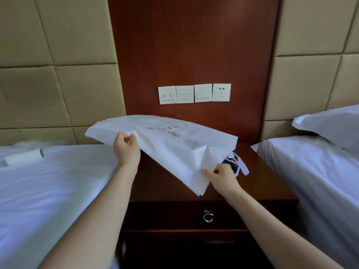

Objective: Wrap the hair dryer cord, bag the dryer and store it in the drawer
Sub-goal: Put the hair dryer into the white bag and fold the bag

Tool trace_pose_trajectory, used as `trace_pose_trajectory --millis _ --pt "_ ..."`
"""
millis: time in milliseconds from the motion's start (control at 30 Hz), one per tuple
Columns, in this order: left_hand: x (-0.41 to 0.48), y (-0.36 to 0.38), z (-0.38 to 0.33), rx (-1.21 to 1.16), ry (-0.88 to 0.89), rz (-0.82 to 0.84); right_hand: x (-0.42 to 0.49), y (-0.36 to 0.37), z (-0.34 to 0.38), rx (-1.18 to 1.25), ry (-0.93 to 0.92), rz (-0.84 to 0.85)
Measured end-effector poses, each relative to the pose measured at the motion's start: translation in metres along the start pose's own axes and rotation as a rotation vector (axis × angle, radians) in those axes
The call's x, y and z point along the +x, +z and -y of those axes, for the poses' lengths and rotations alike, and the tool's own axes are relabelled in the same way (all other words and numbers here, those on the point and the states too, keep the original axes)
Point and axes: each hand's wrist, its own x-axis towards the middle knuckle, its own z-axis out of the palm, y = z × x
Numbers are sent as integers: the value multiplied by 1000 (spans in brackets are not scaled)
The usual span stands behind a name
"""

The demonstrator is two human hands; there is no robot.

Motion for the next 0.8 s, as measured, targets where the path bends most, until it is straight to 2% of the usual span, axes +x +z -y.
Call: trace_pose_trajectory --millis 100,200,300,367,433,533,600,700,800 --pt "9 -25 -1 23 23 -57 1 31 1 43 20 43" --pt "18 -54 19 125 -115 -96 3 66 3 95 64 113" --pt "18 -79 43 174 -406 91 4 96 7 150 115 222" --pt "10 -86 49 277 -460 193 0 110 9 147 154 250" --pt "-4 -85 45 492 -366 242 -2 116 8 132 213 235" --pt "-27 -77 28 733 -101 413 -8 110 9 162 235 202" --pt "-44 -70 14 762 93 627 -11 101 11 193 162 171" --pt "-69 -57 -5 756 321 915 -17 83 16 116 -33 156" --pt "-90 -44 -17 694 310 1020 -25 66 27 230 1 283"
